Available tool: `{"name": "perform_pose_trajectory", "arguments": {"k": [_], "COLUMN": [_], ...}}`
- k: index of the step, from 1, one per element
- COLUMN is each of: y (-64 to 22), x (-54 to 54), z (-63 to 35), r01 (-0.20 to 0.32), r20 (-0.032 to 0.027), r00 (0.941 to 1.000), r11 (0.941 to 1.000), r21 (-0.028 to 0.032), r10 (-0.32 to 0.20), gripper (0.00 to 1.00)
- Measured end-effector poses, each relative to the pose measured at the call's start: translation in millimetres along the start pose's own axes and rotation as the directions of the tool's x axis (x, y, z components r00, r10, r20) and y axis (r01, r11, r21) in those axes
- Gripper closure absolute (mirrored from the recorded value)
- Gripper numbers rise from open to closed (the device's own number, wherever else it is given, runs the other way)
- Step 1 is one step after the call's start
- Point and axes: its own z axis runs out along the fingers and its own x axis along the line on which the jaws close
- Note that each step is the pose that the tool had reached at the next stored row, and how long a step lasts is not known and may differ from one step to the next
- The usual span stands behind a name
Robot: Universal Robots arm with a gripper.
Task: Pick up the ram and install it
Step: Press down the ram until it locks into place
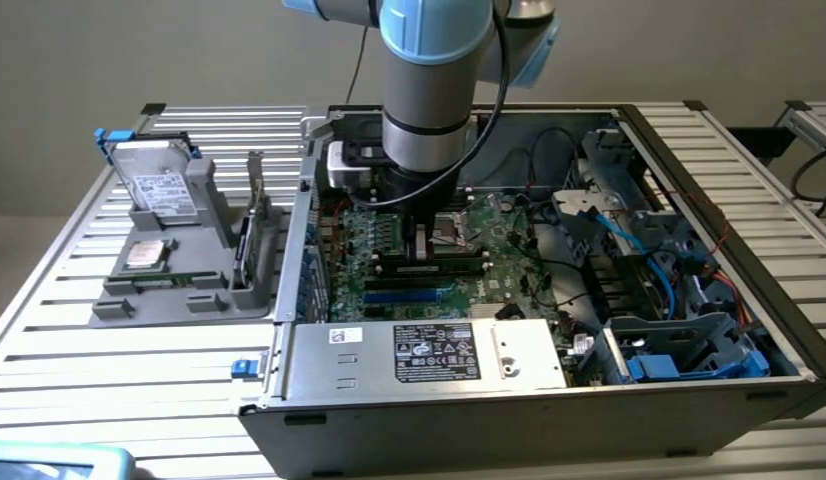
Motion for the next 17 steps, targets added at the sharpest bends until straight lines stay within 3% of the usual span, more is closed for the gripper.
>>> {"name": "perform_pose_trajectory", "arguments": {"k": [5, 9, 17], "y": [0.0, 0.2, 0.6], "x": [-0.1, -0.6, -2.0], "z": [-2.4, -13.8, -43.0], "r01": [0.0, -0.001, -0.002], "r20": [0.0003, -0.0007, -0.0031], "r00": [1.0, 1.0, 1.0], "r11": [1.0, 0.9999, 0.9998], "r21": [-0.0024, -0.011, -0.0205], "r10": [0.0, 0.001, 0.002], "gripper": [0.89, 0.89, 0.89]}}
